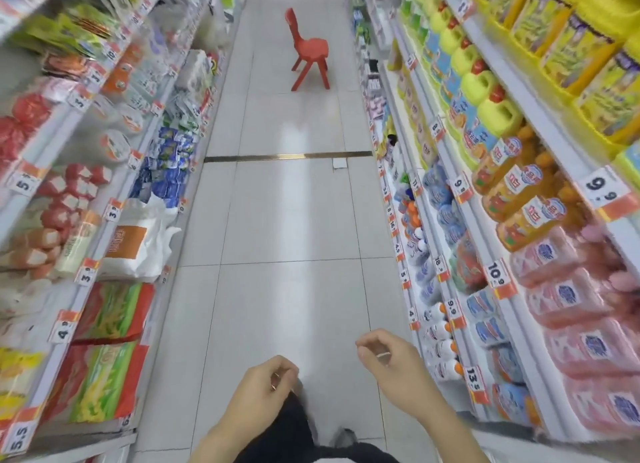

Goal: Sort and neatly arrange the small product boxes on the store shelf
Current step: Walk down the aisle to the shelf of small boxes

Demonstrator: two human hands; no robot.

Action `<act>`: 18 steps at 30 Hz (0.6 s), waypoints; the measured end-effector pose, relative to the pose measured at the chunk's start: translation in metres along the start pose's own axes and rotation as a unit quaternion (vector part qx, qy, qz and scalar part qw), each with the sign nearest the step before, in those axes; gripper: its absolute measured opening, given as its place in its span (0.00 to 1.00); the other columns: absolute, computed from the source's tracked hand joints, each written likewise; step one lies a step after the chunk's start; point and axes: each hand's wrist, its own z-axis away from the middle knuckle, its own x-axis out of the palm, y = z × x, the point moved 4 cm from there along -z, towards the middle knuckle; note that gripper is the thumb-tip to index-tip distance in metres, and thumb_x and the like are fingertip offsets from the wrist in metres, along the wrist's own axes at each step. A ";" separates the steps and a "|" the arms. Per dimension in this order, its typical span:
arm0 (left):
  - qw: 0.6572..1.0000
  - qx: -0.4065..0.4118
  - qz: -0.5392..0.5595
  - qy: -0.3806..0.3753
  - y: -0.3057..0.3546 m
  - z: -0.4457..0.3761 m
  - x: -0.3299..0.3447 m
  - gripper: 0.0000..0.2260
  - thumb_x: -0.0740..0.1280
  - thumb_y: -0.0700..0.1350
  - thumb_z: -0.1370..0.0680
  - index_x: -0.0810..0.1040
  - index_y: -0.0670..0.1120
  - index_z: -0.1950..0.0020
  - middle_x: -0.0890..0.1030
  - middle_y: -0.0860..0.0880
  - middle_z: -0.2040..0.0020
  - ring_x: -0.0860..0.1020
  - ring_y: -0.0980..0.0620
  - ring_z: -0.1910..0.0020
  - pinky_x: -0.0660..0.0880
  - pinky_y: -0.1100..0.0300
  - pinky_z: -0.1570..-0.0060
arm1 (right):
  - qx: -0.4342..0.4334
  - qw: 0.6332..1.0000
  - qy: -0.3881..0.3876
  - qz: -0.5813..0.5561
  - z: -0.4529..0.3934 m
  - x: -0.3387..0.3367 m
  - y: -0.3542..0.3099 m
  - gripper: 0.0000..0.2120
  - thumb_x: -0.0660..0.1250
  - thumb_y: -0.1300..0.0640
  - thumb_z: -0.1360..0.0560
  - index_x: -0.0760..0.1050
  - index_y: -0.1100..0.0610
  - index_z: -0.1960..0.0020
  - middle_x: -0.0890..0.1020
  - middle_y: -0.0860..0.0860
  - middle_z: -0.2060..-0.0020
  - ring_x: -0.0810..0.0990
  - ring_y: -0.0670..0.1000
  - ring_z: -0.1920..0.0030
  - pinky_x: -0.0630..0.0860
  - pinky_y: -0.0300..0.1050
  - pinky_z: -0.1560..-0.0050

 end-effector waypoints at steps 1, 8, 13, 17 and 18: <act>1.000 0.000 0.006 0.008 0.008 -0.025 -0.009 0.07 0.64 0.45 0.21 0.80 0.54 0.56 0.84 0.60 0.61 0.81 0.57 0.62 0.78 0.60 0.56 | -0.006 1.000 -0.002 0.008 -0.029 -0.006 -0.009 0.04 0.68 0.55 0.22 0.81 0.47 0.52 0.84 0.40 0.55 0.81 0.38 0.52 0.75 0.32 0.50; 0.999 0.042 -0.019 0.016 0.072 -0.219 -0.086 0.08 0.64 0.45 0.21 0.79 0.54 0.57 0.83 0.59 0.60 0.78 0.60 0.59 0.72 0.68 0.58 | -0.005 0.998 -0.007 0.058 -0.230 -0.042 -0.075 0.04 0.68 0.55 0.23 0.80 0.47 0.53 0.84 0.40 0.57 0.80 0.37 0.53 0.75 0.34 0.50; 0.997 0.059 -0.045 -0.004 0.146 -0.347 -0.158 0.07 0.63 0.45 0.20 0.79 0.55 0.56 0.83 0.61 0.59 0.79 0.61 0.57 0.73 0.67 0.55 | 0.022 0.998 0.020 0.048 -0.339 -0.087 -0.134 0.03 0.68 0.54 0.23 0.80 0.46 0.52 0.84 0.41 0.55 0.80 0.37 0.53 0.74 0.31 0.51; 0.996 0.067 -0.063 -0.010 0.207 -0.453 -0.204 0.07 0.64 0.47 0.20 0.79 0.56 0.55 0.82 0.63 0.59 0.80 0.61 0.57 0.73 0.70 0.57 | 0.041 0.997 0.053 0.043 -0.425 -0.129 -0.167 0.03 0.68 0.53 0.23 0.79 0.45 0.52 0.84 0.40 0.55 0.80 0.36 0.52 0.73 0.30 0.51; 0.995 0.071 -0.067 -0.012 0.221 -0.479 -0.213 0.07 0.64 0.47 0.20 0.79 0.57 0.55 0.82 0.63 0.59 0.80 0.61 0.56 0.74 0.70 0.57 | 0.042 0.996 0.057 0.047 -0.447 -0.138 -0.173 0.04 0.68 0.53 0.22 0.79 0.45 0.52 0.84 0.40 0.55 0.80 0.36 0.52 0.73 0.29 0.52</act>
